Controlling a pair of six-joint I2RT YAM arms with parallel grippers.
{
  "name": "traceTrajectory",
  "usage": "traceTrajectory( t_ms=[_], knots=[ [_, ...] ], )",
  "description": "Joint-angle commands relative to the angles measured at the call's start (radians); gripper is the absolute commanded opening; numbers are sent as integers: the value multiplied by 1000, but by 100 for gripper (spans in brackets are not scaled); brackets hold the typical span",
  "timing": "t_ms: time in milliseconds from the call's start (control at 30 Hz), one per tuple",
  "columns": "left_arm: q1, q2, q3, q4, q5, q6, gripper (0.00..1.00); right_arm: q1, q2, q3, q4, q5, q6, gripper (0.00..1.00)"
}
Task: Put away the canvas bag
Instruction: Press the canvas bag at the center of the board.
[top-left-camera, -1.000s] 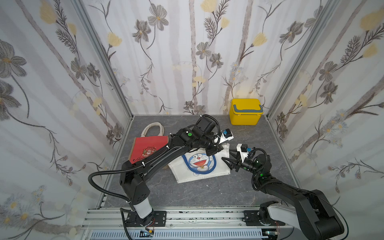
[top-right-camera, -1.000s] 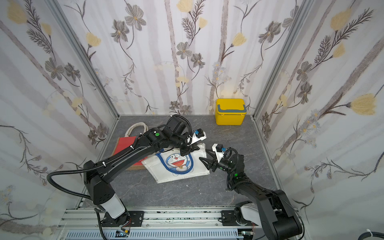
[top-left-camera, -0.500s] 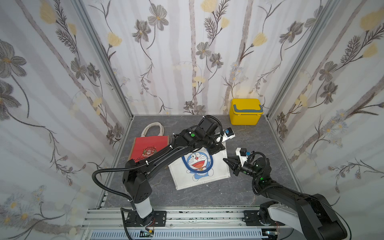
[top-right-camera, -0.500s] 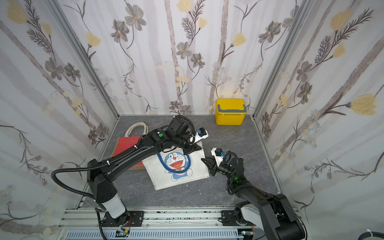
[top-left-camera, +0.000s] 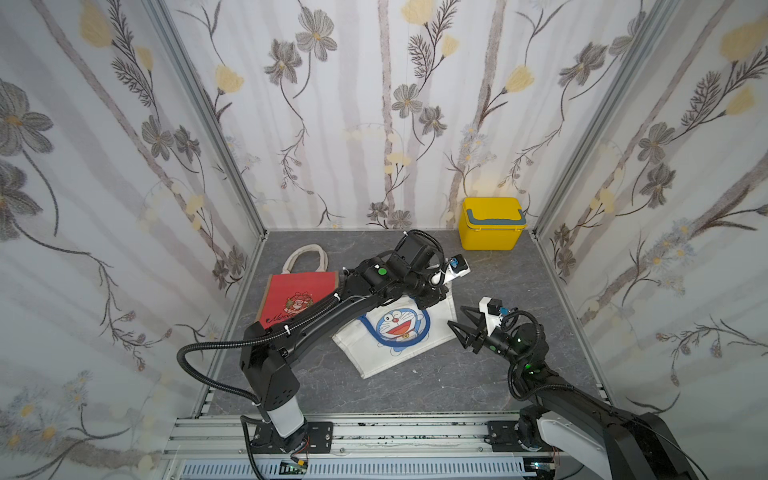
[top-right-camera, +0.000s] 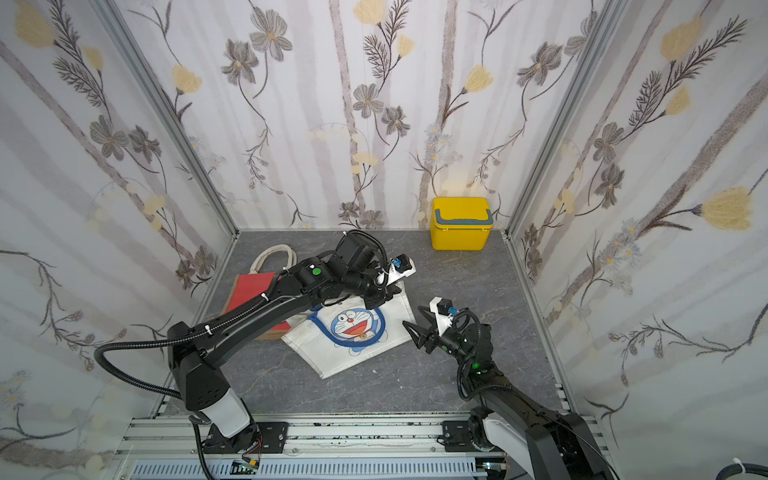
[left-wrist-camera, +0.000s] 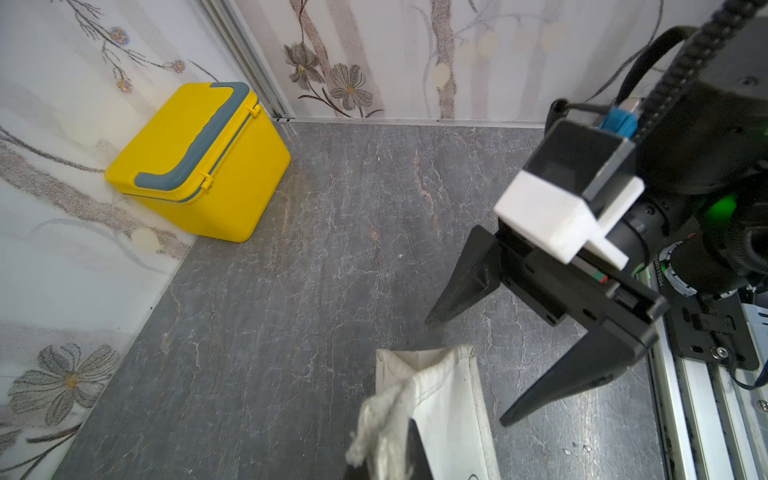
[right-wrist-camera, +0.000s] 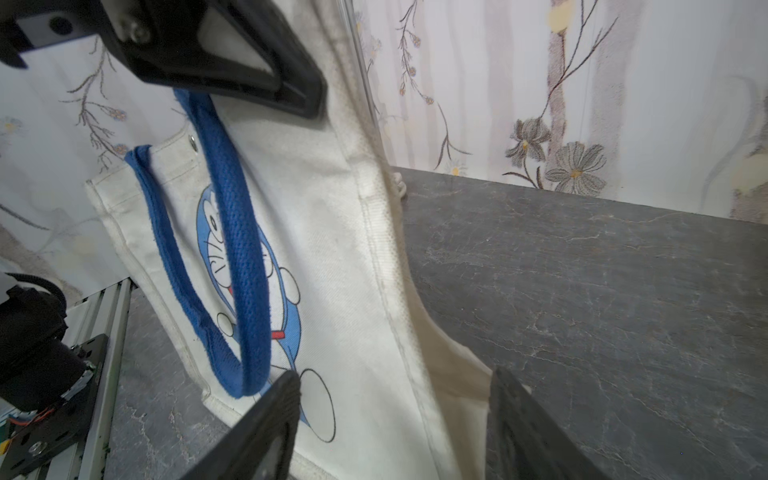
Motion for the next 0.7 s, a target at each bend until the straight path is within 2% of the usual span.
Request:
traceTrajectory(
  t_ms=[0,33,100,233,400,500,667],
  knots=[
    [1,-42,-41,56,2,100,0,-1,-101,-36,-57,142,96,95],
    [1,-53,-56,65,15,111,0,-2,-138,-40,-106,187,112,100],
    [0,-69,-77,79,37,131,0,-7,-177,-19,-207,209,113,97],
    [0,-78,-84,76,60,164,0,-15,-170,22,-302,105,121,95],
    [-2,-72,-78,71,79,194,0,-13,-151,-19,-289,33,185,93],
    [0,-62,-64,73,78,209,0,-13,-140,-60,-252,33,224,93],
    [-1,-22,12,26,142,204,0,-12,-13,-65,-161,-22,249,88]
  ],
)
